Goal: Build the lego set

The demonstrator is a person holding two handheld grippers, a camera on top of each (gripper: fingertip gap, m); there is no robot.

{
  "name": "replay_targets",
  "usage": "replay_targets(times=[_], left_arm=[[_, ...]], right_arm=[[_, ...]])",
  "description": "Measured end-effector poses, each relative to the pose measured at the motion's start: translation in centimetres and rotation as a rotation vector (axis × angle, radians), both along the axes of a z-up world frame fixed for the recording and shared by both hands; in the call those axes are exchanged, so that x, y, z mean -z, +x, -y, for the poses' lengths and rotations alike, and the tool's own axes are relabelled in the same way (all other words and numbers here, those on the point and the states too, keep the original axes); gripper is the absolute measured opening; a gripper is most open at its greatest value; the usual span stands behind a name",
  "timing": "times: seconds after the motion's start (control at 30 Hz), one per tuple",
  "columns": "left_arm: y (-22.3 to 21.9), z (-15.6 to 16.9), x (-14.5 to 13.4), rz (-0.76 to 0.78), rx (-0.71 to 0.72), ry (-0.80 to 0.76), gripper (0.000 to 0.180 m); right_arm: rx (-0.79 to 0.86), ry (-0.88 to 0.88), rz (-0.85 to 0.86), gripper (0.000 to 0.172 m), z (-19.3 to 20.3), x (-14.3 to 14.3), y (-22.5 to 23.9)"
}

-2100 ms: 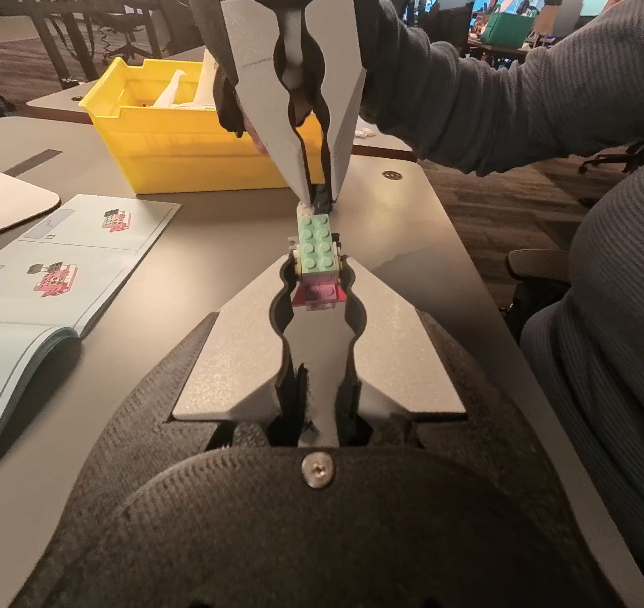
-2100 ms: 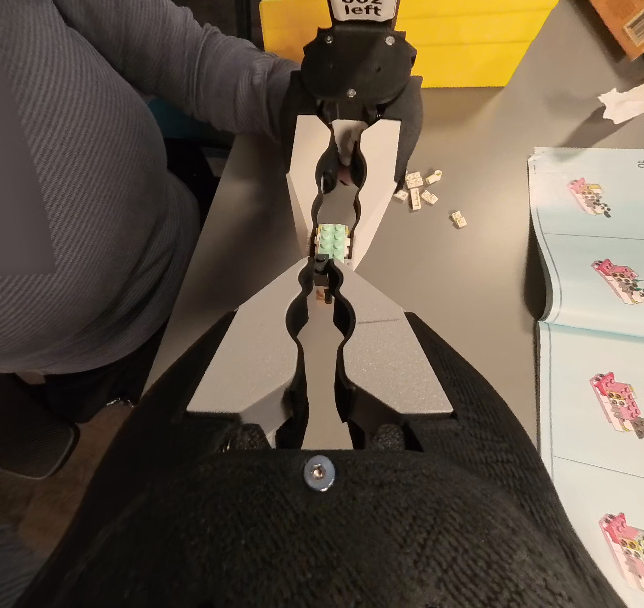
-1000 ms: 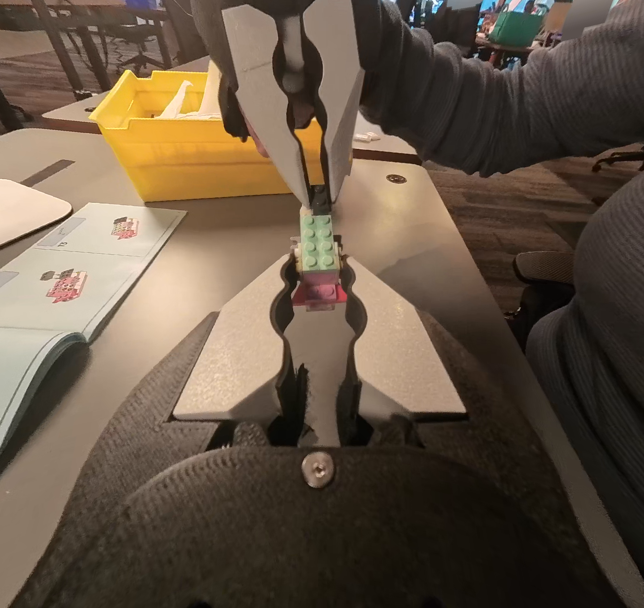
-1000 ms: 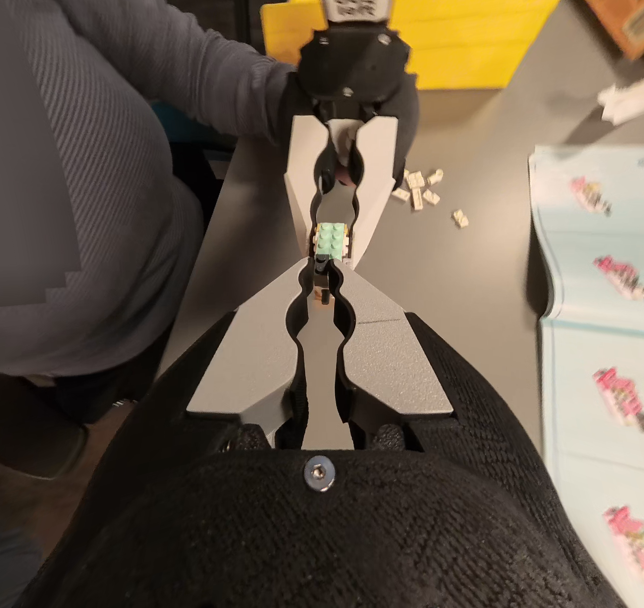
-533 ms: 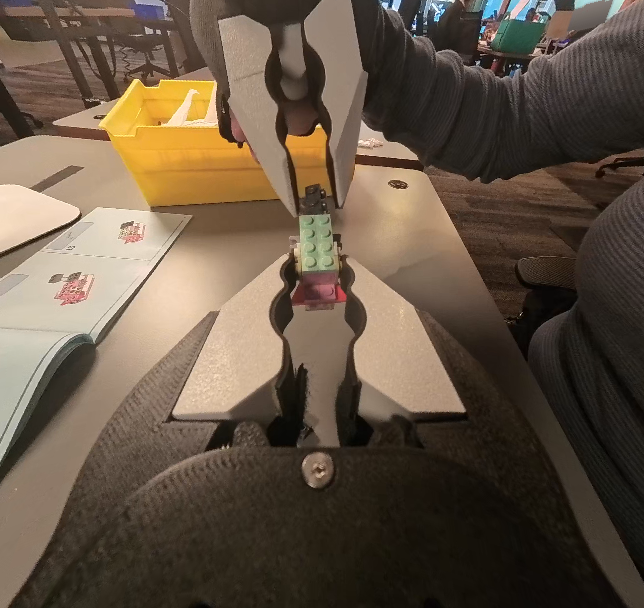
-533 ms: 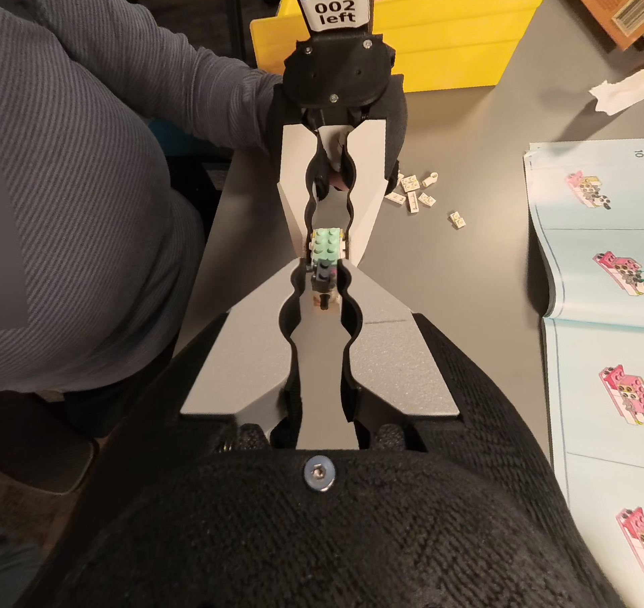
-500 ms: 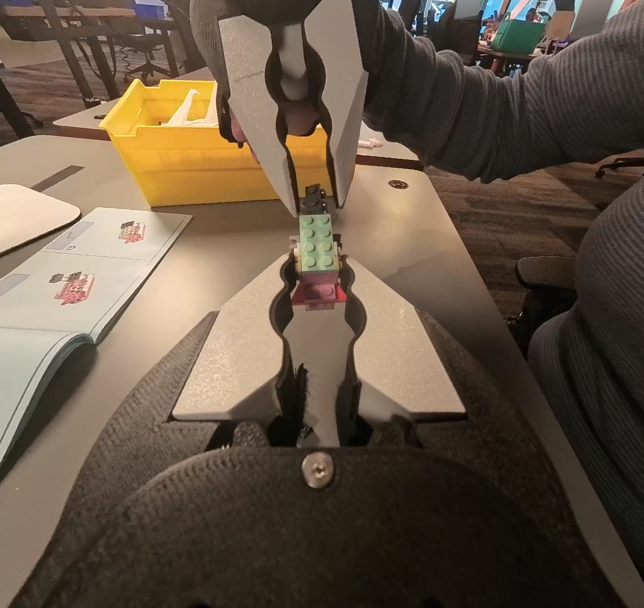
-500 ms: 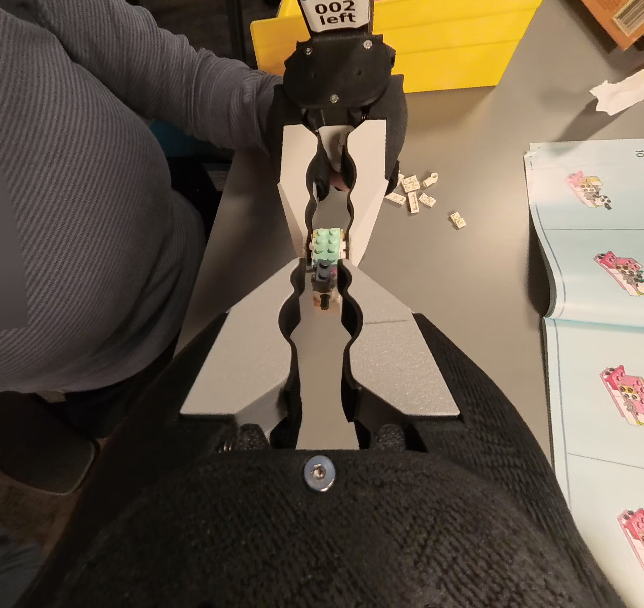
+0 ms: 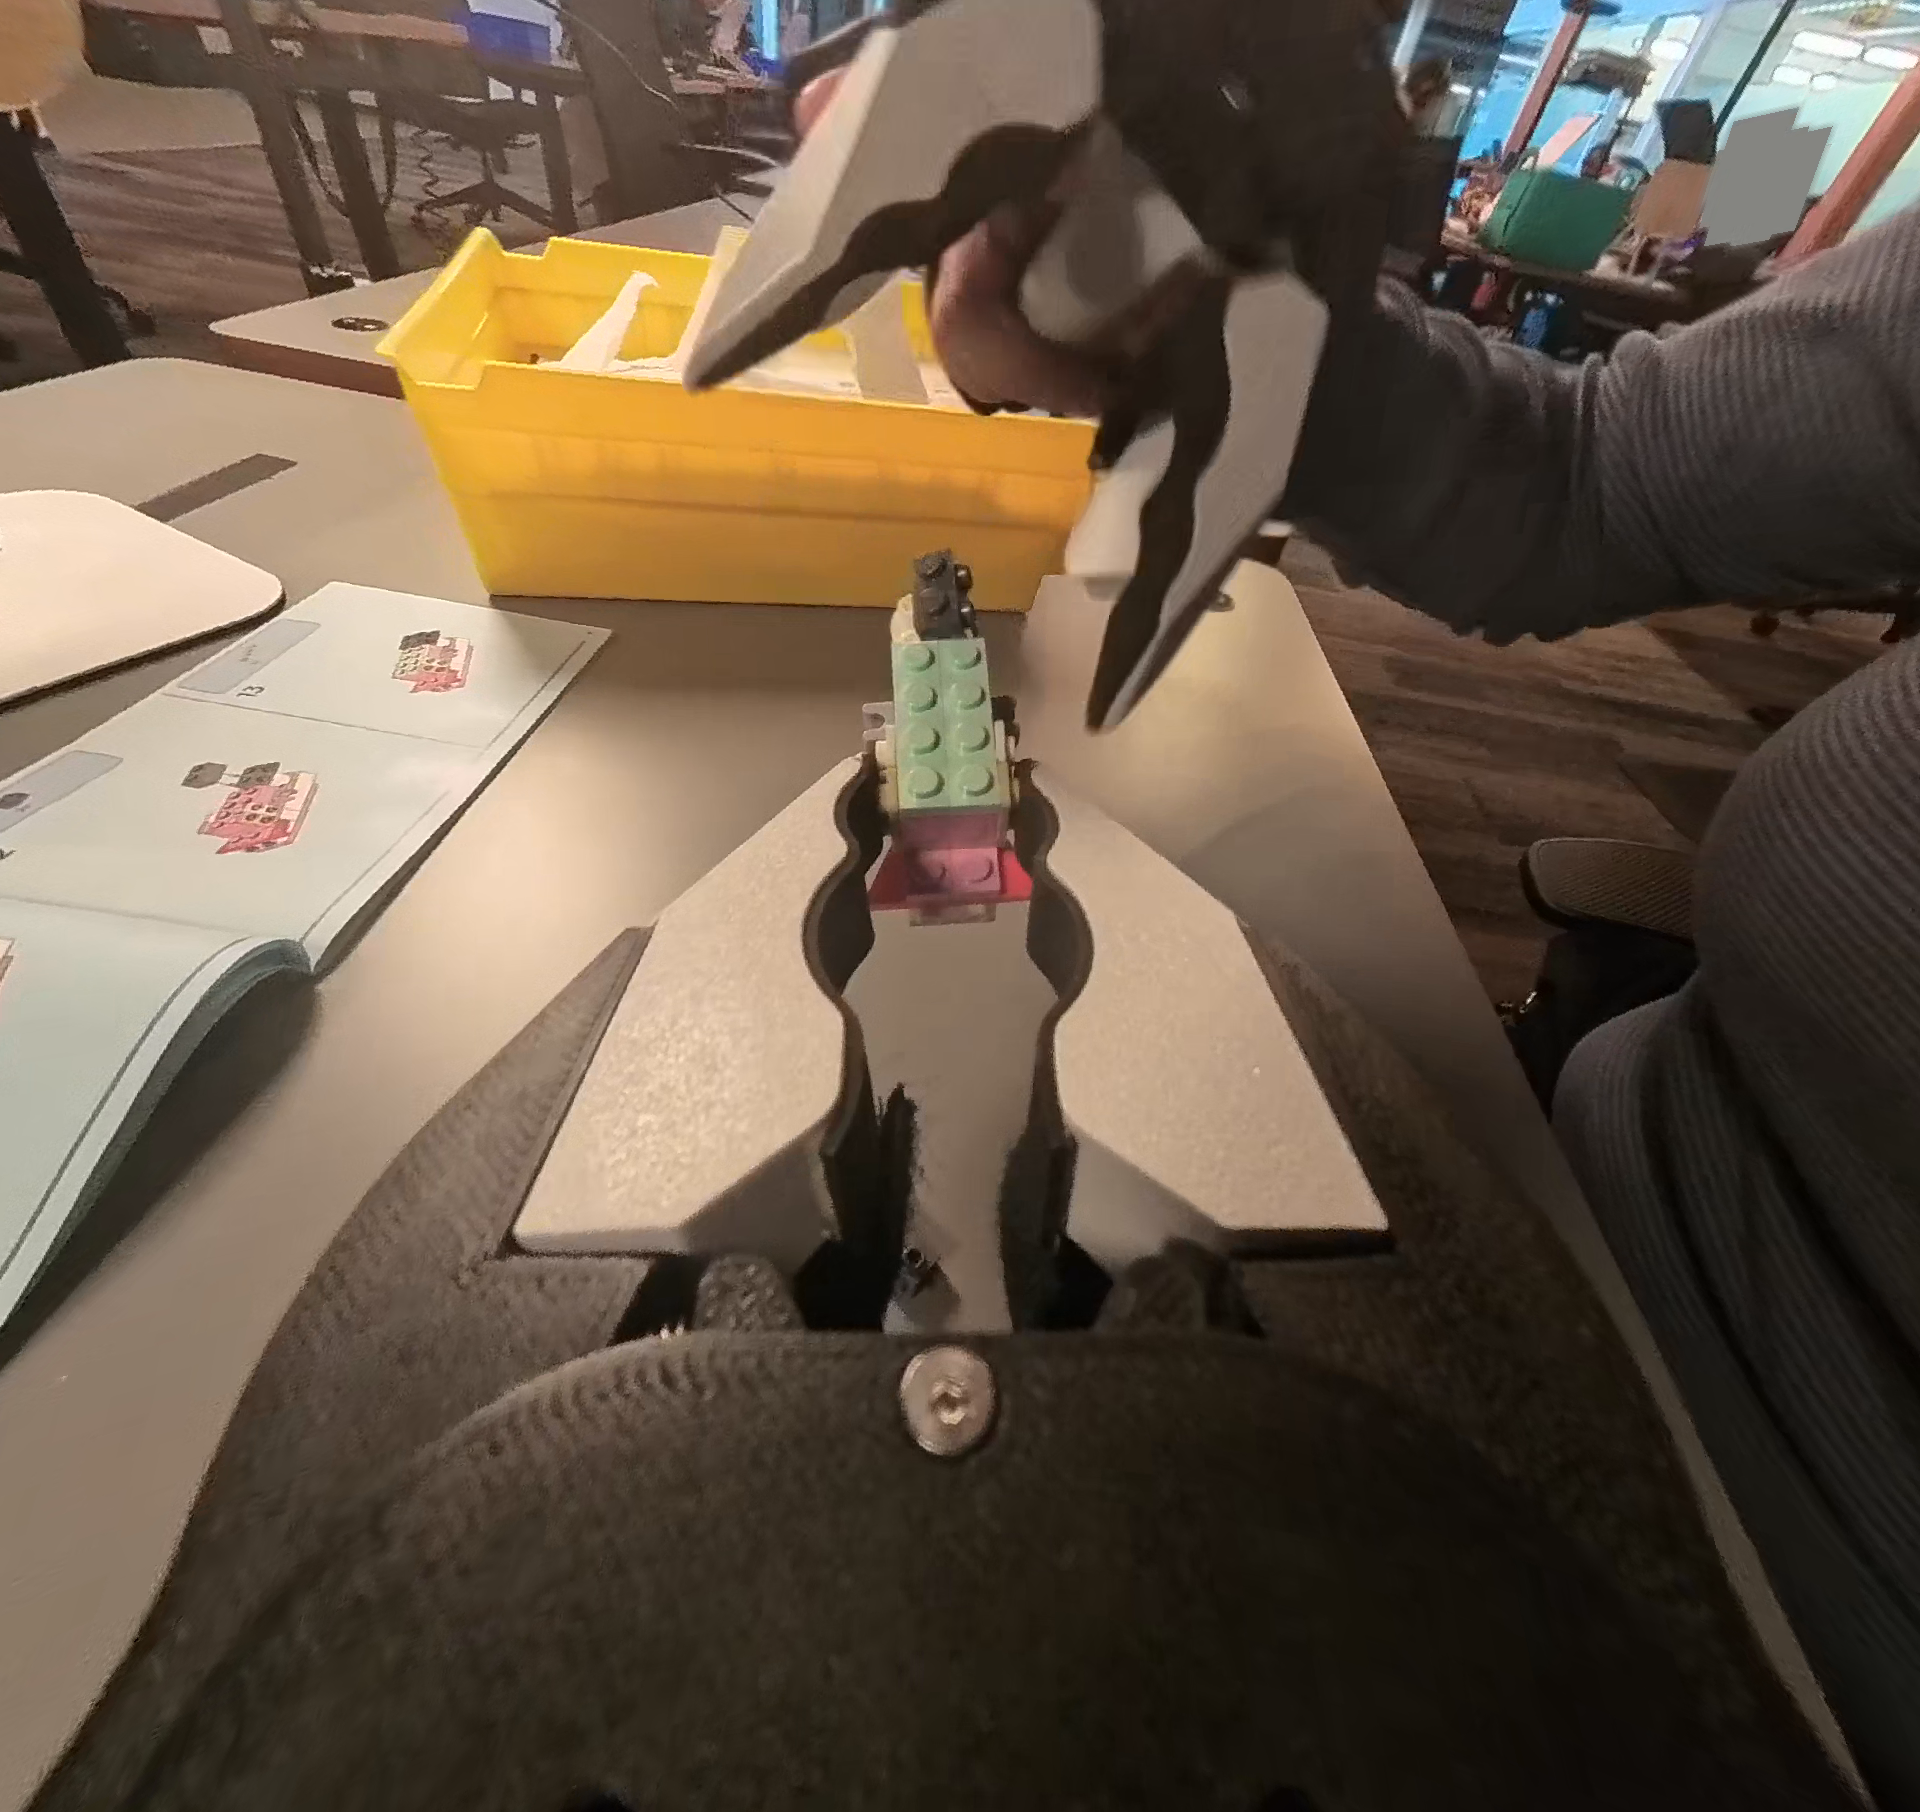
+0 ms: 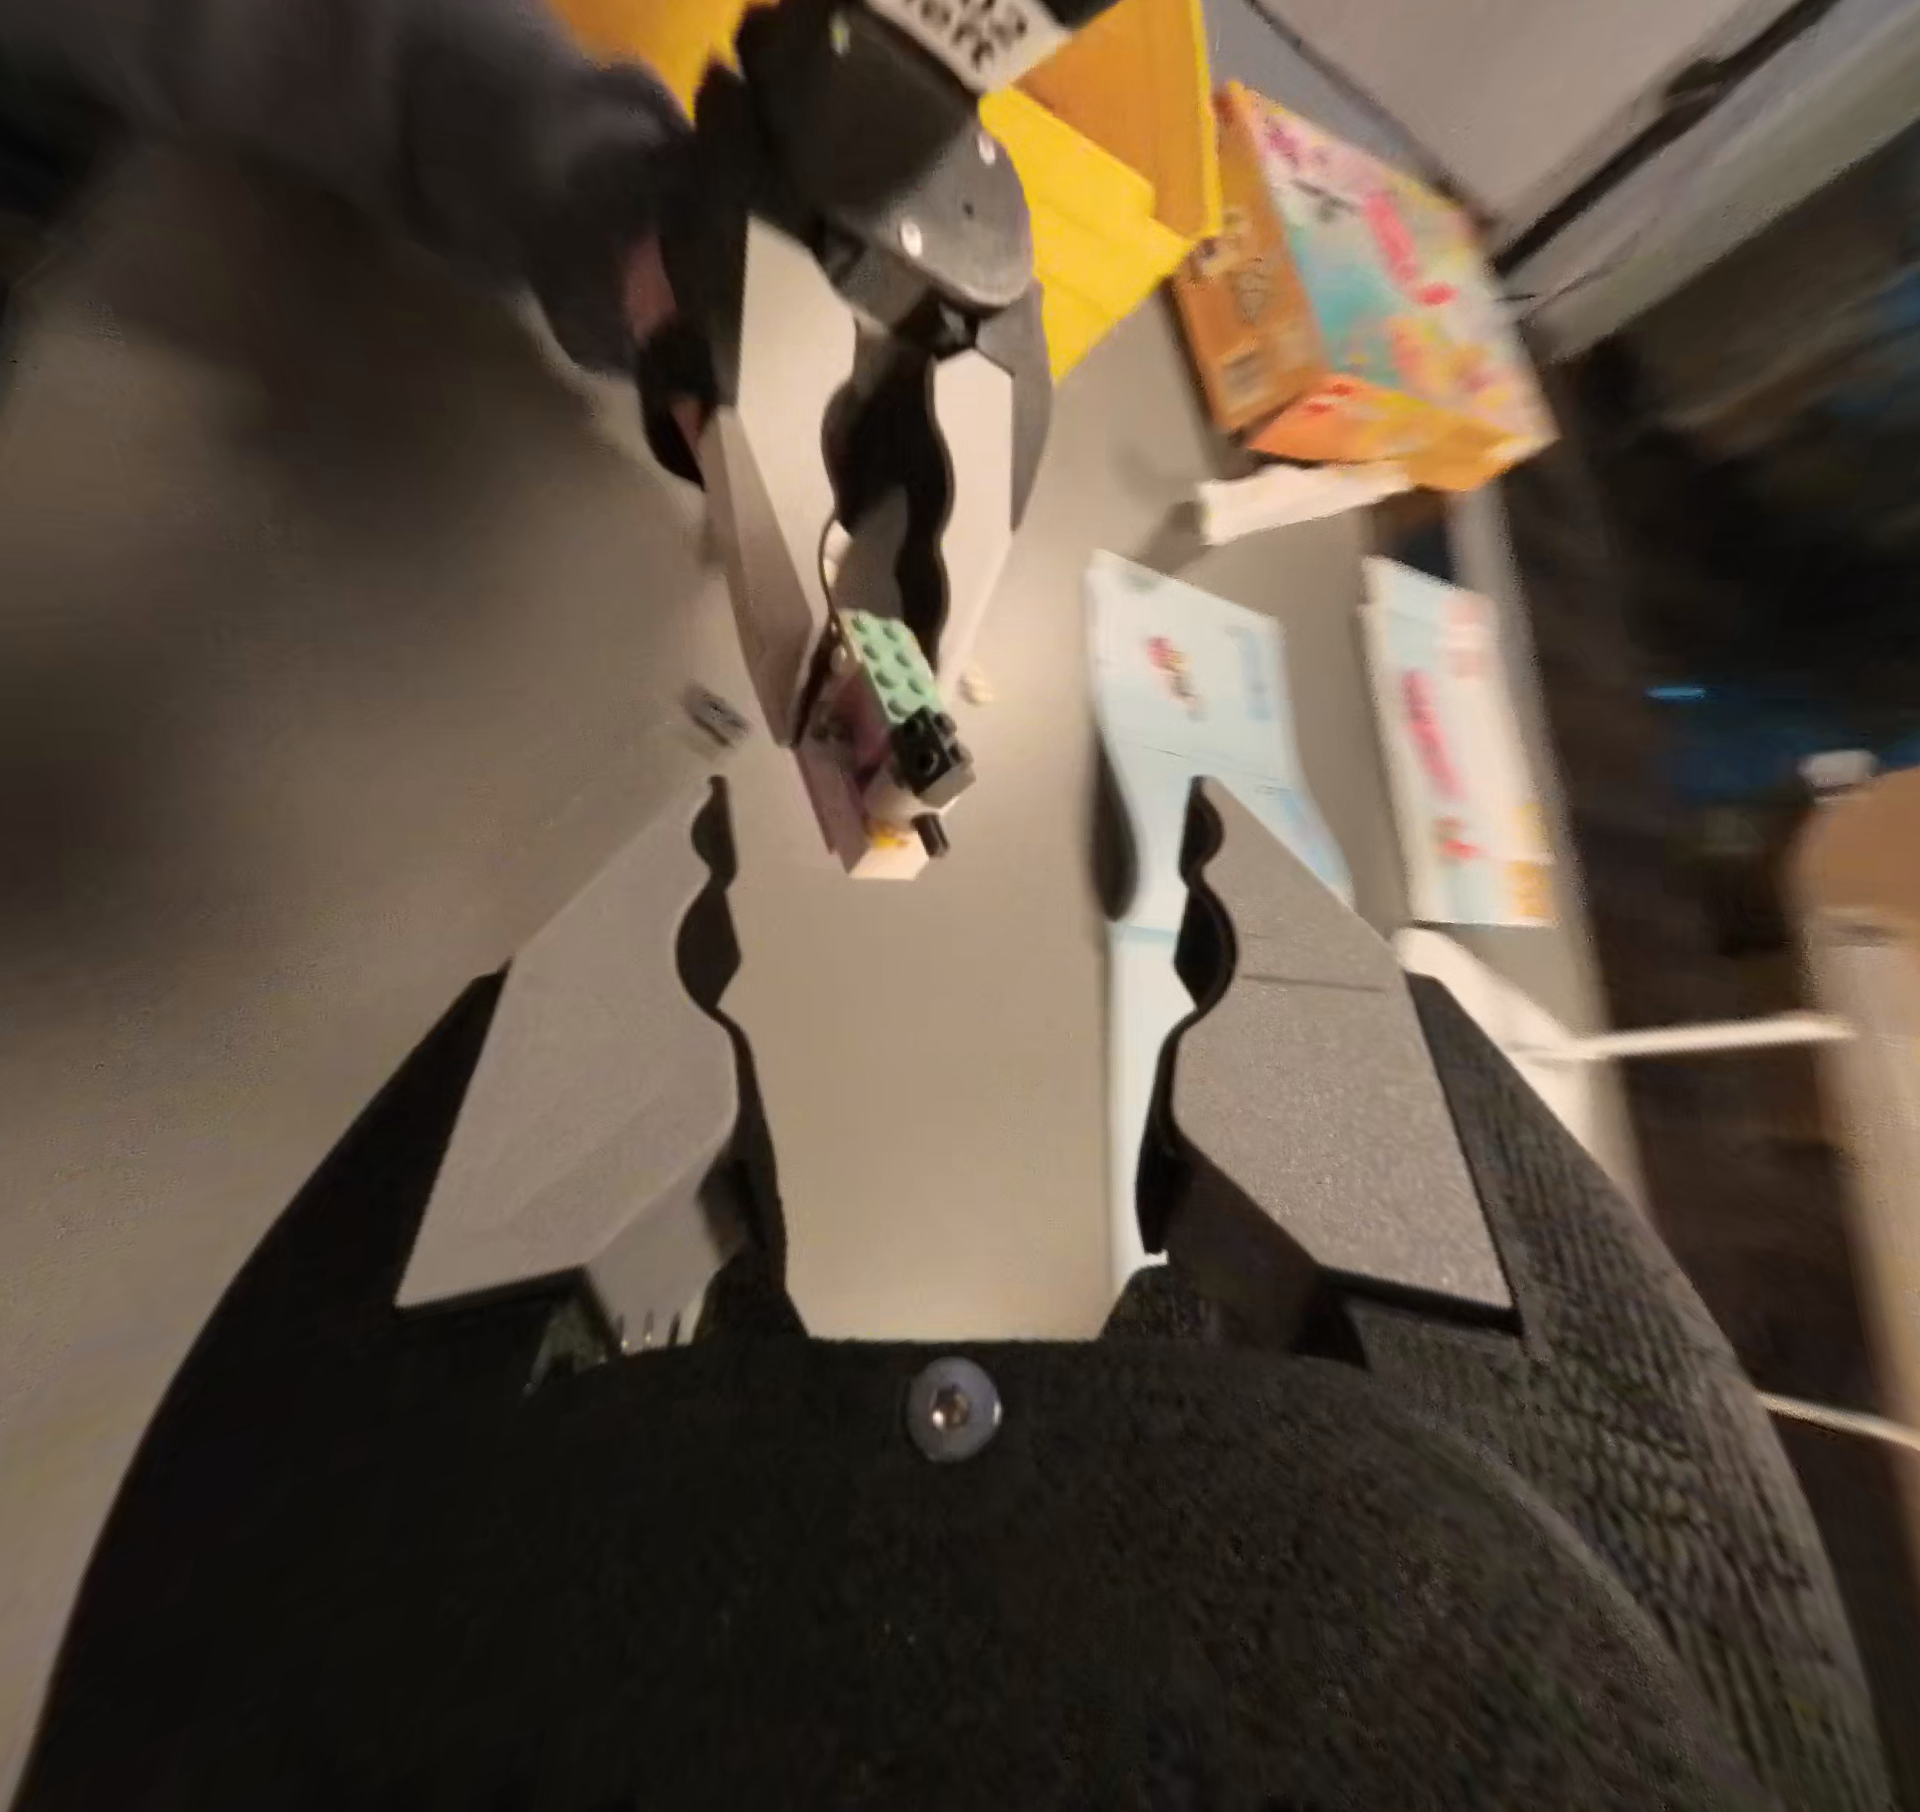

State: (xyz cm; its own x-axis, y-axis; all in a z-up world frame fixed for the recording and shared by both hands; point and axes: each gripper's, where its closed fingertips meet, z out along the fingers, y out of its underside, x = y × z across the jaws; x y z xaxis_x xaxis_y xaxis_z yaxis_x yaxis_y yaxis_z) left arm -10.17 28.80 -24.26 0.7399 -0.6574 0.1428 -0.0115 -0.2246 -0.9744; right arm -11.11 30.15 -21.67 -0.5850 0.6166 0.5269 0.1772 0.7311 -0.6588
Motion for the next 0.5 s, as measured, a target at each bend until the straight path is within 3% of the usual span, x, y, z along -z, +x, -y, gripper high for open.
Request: replay_targets(times=[0.1,0.23,0.37,0.5], left_arm=[[-0.3,-0.1,0.0,0.01,-0.011,-0.009,0.024],[-0.3,-0.1,0.0,0.016,-0.012,-0.017,0.024],[-0.3,-0.1,-0.1,0.022,-0.01,-0.018,0.024],[-0.3,0.0,-0.1,0.019,-0.008,-0.016,0.024]], right_arm=[[0.033,0.377,-0.193,0.095,-0.1,0.9,-0.3],[0.022,0.755,-0.337,0.081,0.4,1.5,-0.6],[0.041,0.865,-0.384,0.065,0.2,1.5,-1.1],[0.038,0.815,-0.397,0.052,0.2,1.3,-1.2]])
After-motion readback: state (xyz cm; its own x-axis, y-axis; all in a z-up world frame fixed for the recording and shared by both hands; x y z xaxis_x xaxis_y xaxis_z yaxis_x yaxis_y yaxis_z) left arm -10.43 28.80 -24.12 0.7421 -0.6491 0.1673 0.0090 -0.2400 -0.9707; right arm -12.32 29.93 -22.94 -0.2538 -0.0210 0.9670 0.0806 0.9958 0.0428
